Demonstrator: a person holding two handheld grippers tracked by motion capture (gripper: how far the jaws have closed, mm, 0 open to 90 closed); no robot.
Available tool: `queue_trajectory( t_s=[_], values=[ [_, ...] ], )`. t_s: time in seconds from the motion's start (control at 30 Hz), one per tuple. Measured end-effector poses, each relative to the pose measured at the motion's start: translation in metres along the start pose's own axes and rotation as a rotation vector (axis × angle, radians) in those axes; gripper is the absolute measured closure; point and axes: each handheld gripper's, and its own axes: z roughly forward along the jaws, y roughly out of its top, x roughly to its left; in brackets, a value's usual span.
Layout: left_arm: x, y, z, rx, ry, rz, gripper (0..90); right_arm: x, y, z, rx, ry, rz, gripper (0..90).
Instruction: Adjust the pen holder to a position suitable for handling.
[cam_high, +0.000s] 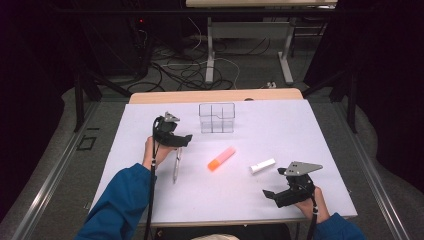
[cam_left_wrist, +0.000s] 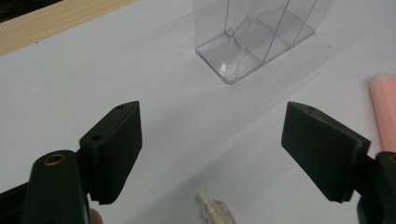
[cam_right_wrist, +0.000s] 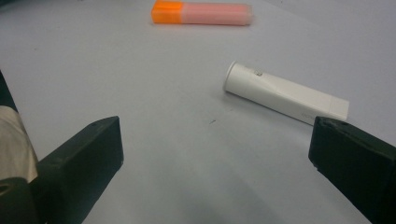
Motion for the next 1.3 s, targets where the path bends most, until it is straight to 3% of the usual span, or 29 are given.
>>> queue_trajectory(
  t_s=[0.37,0.53,0.77,1.3],
  values=[
    [-0.005,-0.023,-0.030,0.006,-0.002,0.038,9.0,0.001,0.000,0.000,0.001,-0.003,-0.003,2.7],
    [-0.004,-0.032,-0.040,0.005,-0.001,0.017,3.3,0.000,0.000,0.000,0.003,0.001,-0.005,2.7],
    [-0.001,-0.043,-0.045,0.048,-0.004,0.017,1.2,0.001,0.000,0.000,0.003,-0.003,-0.009,2.7],
    [-0.003,-0.045,-0.043,0.053,-0.003,0.023,0.1,0.000,0.000,0.001,0.000,-0.007,-0.015,2.8]
  ],
)
